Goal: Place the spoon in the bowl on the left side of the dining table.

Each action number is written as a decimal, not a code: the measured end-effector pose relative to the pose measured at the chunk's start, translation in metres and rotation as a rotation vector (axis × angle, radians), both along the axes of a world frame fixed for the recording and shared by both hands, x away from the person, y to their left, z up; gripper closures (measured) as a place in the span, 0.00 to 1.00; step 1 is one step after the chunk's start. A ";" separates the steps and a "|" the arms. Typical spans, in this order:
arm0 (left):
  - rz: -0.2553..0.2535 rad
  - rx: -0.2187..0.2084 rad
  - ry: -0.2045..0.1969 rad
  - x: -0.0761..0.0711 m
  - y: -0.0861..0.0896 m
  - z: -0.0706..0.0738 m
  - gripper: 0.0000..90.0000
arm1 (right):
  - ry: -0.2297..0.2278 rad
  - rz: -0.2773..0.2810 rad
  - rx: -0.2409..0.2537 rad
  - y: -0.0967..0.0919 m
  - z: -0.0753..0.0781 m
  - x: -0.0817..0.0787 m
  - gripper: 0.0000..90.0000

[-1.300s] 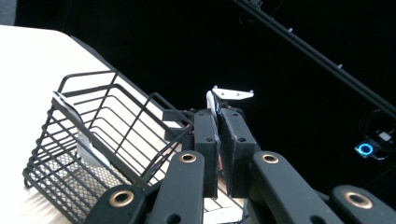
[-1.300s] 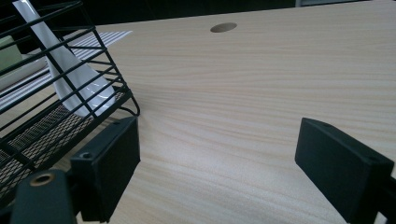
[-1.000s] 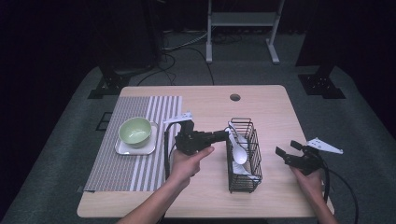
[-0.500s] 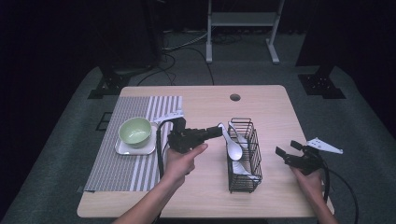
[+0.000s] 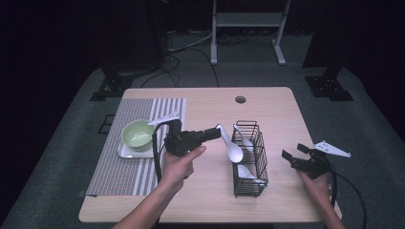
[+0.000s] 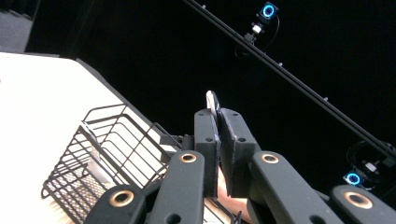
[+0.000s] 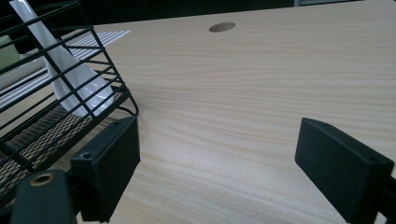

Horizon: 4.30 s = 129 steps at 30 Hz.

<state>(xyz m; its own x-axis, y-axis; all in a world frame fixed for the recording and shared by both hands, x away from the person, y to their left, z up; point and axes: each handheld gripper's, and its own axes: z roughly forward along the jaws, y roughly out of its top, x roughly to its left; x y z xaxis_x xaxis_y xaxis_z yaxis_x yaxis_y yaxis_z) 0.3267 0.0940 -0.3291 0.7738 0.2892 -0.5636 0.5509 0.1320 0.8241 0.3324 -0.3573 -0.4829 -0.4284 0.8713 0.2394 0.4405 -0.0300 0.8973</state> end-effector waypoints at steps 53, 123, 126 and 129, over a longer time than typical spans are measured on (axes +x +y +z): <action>0.168 -0.024 0.096 0.007 0.076 -0.044 0.96 | 0.006 -0.006 -0.002 0.000 0.000 0.000 0.14; 0.402 -0.032 0.110 0.015 0.164 -0.049 0.96 | 0.015 -0.013 -0.003 0.001 0.000 0.001 0.14; 0.416 -0.037 0.111 0.016 0.169 -0.047 0.96 | 0.015 -0.011 -0.004 0.000 0.000 0.001 0.14; 0.426 -0.040 0.111 0.017 0.173 -0.047 0.96 | 0.015 -0.011 -0.005 0.001 0.000 0.001 0.14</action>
